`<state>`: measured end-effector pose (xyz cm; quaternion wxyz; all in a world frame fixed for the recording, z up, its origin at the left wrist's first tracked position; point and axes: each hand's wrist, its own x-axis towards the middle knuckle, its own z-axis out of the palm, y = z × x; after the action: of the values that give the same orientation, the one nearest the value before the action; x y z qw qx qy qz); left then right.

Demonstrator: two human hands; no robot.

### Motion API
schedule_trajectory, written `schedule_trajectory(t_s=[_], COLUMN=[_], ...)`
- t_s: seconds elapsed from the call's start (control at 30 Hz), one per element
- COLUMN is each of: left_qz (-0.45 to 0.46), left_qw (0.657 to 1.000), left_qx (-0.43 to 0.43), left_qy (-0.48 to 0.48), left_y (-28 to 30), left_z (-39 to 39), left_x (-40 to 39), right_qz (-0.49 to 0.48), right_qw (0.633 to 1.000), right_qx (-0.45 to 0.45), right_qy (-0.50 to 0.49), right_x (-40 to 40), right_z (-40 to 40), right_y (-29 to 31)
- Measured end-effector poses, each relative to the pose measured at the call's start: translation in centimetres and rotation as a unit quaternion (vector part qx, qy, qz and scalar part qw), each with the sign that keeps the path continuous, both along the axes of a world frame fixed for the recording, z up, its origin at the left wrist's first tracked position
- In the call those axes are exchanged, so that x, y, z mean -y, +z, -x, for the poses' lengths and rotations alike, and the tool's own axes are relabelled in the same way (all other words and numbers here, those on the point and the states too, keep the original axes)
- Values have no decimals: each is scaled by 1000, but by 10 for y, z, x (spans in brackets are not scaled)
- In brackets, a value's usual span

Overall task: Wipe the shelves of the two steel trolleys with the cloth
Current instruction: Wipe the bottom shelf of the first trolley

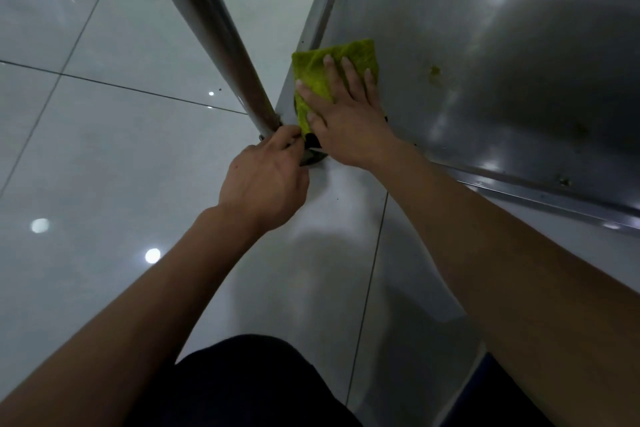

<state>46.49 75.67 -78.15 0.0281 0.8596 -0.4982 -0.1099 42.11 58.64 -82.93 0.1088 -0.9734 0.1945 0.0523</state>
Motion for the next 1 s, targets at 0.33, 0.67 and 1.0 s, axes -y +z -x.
schedule_trajectory(t_s=[0.33, 0.67, 1.0], left_qz=[-30, -49, -23], left_qw=[996, 971, 980], left_qx=[48, 34, 30], left_qy=[-71, -231, -195], left_y=[14, 12, 5], left_z=[11, 58, 79], left_x=[22, 89, 111], right_qz=[25, 29, 60], right_qw=[998, 979, 930], right_qx=[0, -20, -84], right_qy=[-58, -203, -352], right_x=[-5, 56, 145], right_z=[68, 198, 374], right_y=[8, 3, 11])
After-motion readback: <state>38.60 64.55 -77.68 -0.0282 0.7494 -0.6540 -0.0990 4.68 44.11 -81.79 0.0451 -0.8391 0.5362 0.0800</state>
